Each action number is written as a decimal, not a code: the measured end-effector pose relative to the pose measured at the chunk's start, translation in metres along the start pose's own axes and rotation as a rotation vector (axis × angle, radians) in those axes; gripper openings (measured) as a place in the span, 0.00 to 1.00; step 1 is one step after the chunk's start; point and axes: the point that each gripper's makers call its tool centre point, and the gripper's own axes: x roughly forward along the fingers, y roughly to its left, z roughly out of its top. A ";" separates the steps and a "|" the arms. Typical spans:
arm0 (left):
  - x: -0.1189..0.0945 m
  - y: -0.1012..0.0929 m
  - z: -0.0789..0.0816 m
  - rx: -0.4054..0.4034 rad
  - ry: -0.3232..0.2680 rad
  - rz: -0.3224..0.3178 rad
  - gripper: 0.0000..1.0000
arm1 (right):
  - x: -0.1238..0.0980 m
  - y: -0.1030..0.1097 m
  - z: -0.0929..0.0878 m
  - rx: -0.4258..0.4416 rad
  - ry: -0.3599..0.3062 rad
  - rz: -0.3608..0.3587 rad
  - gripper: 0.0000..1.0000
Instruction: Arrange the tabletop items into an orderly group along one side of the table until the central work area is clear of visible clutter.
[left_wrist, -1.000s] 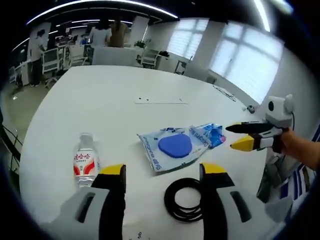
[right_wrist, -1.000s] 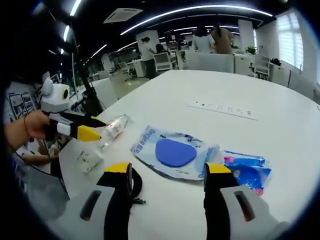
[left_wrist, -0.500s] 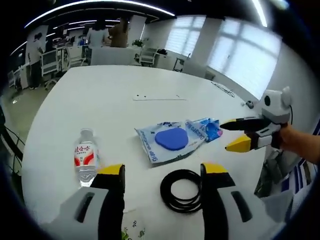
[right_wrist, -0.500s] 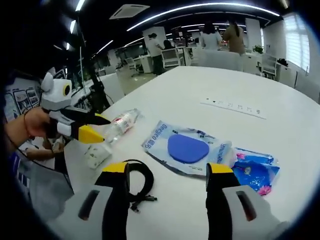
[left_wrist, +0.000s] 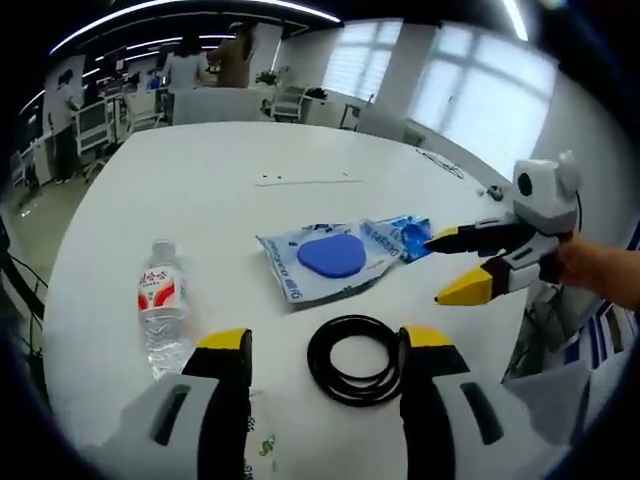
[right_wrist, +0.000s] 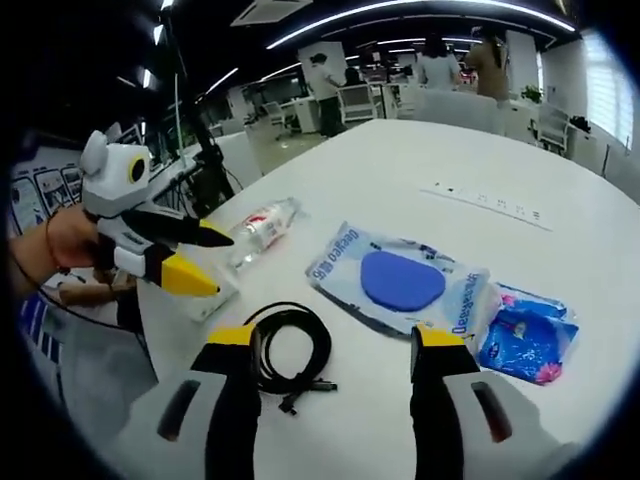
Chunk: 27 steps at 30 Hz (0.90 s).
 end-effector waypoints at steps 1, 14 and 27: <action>0.001 0.000 -0.002 0.007 0.007 0.001 0.59 | 0.001 0.001 -0.002 -0.001 0.006 0.003 0.59; 0.015 -0.008 -0.020 0.025 0.063 -0.016 0.57 | 0.017 0.006 -0.019 0.005 0.054 0.027 0.57; 0.034 -0.010 -0.042 0.035 0.160 -0.012 0.51 | 0.044 0.014 -0.036 0.001 0.111 0.064 0.51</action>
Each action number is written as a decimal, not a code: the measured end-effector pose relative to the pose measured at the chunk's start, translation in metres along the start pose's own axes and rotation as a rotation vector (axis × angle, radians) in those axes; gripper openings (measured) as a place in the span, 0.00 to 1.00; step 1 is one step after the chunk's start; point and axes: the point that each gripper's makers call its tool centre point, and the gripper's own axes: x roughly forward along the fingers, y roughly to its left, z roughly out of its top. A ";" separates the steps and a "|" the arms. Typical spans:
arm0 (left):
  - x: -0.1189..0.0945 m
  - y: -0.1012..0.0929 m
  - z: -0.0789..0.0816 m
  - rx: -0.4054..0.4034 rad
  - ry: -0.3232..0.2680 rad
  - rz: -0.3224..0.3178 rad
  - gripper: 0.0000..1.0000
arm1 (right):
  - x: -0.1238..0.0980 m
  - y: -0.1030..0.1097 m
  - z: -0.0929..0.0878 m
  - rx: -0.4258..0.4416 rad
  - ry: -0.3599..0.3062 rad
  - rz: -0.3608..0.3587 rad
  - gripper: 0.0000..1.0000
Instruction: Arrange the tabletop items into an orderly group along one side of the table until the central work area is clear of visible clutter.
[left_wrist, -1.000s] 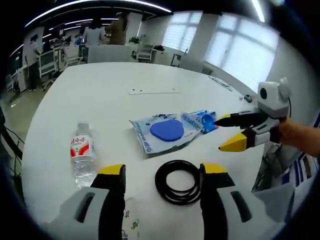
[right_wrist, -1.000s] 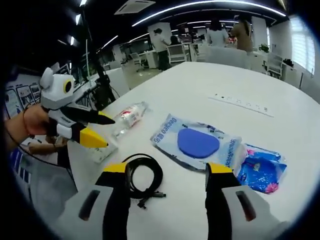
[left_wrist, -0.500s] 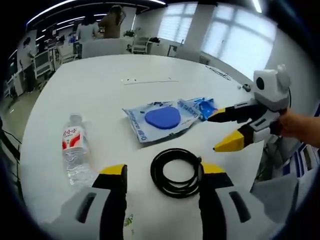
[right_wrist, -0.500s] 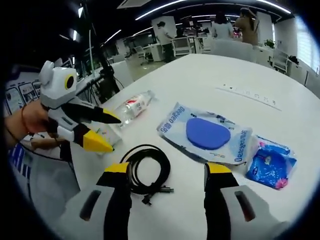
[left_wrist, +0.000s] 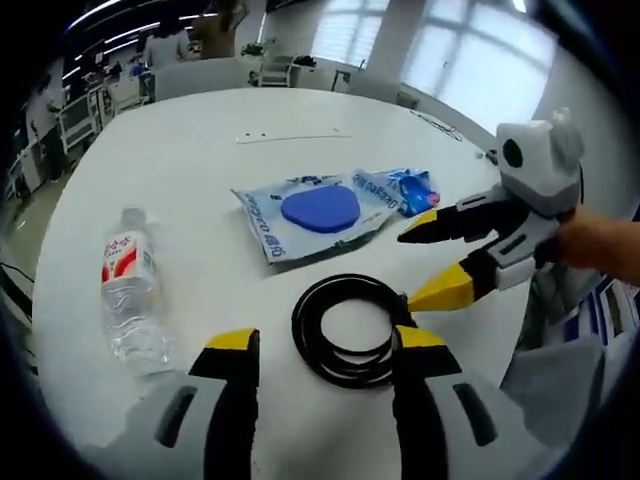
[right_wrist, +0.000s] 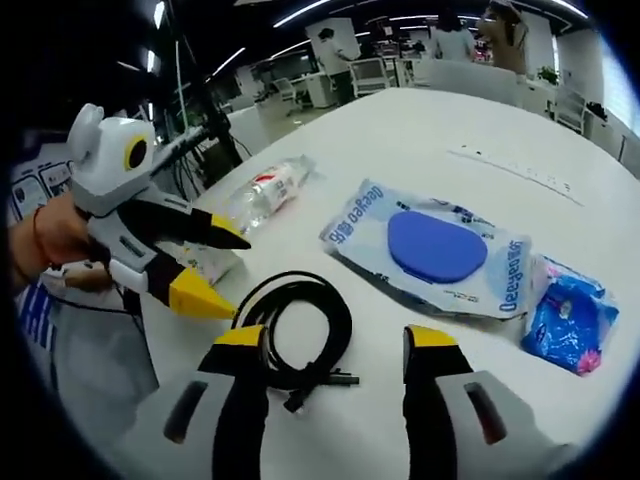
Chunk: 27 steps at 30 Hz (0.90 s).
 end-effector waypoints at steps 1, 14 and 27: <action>0.003 0.000 -0.001 -0.002 0.005 0.000 0.50 | 0.002 0.000 -0.001 -0.001 0.004 0.001 0.50; 0.020 0.003 -0.011 -0.040 0.073 0.007 0.42 | 0.023 0.001 -0.010 0.000 0.048 0.026 0.42; 0.031 0.005 -0.026 -0.036 0.151 0.027 0.29 | 0.033 0.001 -0.019 0.006 0.085 0.021 0.21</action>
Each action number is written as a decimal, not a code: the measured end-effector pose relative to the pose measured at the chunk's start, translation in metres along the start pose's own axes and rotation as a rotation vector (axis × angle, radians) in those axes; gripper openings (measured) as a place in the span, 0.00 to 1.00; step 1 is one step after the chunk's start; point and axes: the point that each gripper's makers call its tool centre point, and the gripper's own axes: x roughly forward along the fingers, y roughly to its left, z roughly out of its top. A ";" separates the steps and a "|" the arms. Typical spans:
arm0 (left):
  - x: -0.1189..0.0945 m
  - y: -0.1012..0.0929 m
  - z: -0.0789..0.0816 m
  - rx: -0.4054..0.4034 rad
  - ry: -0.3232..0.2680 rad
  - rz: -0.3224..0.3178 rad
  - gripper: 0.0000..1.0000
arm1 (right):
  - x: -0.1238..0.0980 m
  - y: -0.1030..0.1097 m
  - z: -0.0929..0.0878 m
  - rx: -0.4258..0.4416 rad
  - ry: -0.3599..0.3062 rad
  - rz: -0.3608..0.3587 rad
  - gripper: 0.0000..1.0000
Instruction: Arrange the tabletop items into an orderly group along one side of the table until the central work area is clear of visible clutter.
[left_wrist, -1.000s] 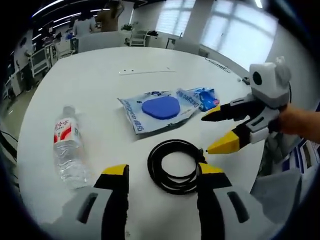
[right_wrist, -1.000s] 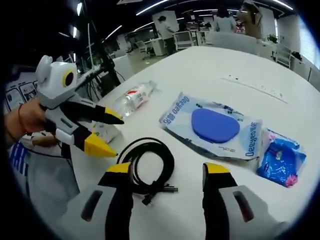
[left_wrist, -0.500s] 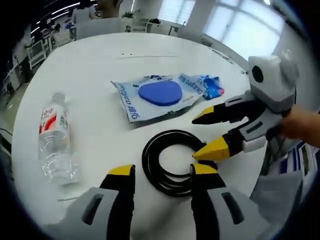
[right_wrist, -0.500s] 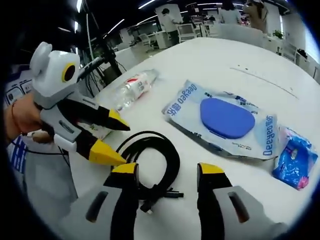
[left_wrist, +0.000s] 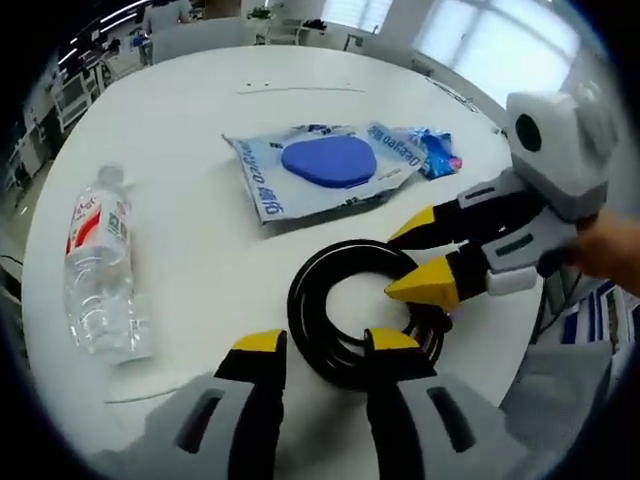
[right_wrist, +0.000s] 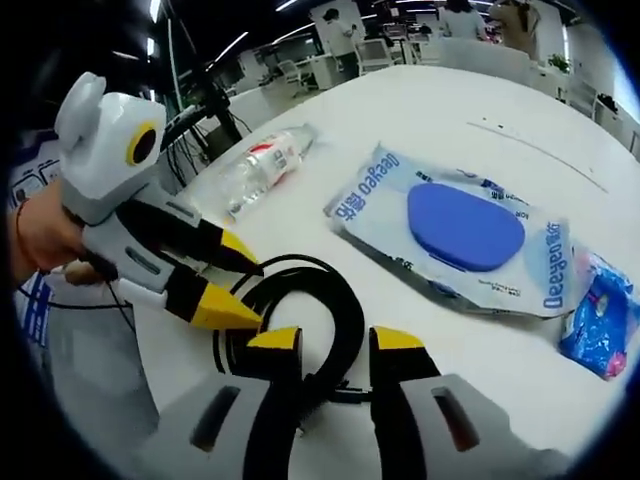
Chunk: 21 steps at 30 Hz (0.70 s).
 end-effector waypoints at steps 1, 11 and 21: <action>0.001 0.001 -0.002 0.000 0.012 0.007 0.28 | 0.001 0.000 -0.001 0.001 0.004 -0.003 0.19; 0.003 0.004 -0.001 0.015 0.017 0.042 0.15 | 0.002 -0.008 -0.002 0.045 0.010 -0.063 0.08; 0.002 -0.002 0.000 -0.032 0.015 -0.002 0.09 | -0.011 -0.006 0.005 0.128 -0.041 -0.052 0.02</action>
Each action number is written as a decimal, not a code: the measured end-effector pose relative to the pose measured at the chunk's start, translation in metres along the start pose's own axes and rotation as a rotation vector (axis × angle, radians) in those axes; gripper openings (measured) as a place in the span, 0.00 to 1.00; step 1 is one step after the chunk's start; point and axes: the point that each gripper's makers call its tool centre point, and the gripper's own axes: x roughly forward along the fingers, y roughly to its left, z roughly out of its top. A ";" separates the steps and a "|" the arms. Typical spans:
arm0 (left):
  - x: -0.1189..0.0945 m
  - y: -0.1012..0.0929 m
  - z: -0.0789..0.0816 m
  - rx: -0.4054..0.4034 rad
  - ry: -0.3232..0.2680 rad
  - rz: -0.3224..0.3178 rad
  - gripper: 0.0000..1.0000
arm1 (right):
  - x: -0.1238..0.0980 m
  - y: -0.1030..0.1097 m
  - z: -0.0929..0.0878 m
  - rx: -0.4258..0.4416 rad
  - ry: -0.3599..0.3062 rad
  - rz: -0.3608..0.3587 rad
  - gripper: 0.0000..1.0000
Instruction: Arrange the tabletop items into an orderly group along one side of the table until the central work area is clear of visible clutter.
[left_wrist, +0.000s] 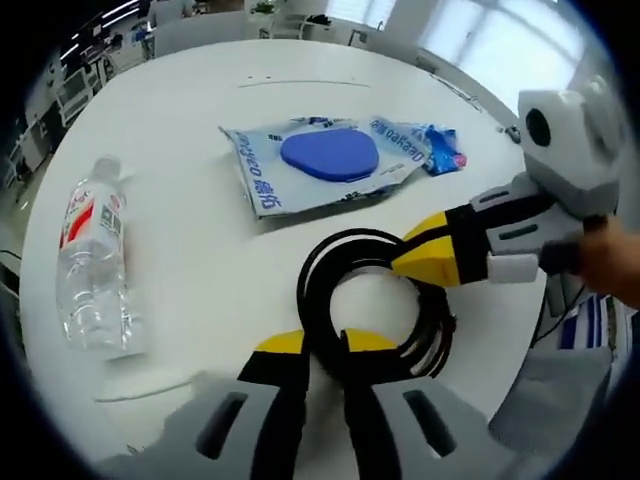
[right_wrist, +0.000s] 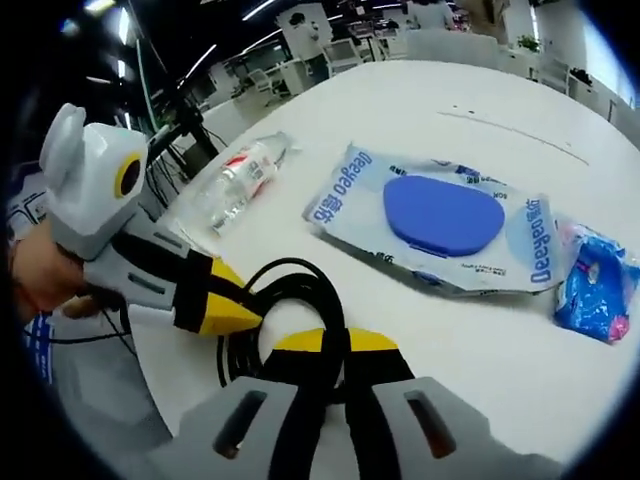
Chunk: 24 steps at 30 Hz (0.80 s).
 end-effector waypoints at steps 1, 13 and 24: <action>-0.001 0.000 0.001 -0.008 -0.005 -0.005 0.08 | -0.003 0.001 0.001 0.000 -0.008 0.002 0.02; -0.010 -0.014 0.020 0.001 -0.042 -0.040 0.08 | -0.028 -0.003 0.012 0.017 -0.067 -0.008 0.02; -0.019 -0.042 0.056 0.085 -0.092 -0.078 0.08 | -0.063 -0.022 0.028 0.047 -0.145 -0.047 0.02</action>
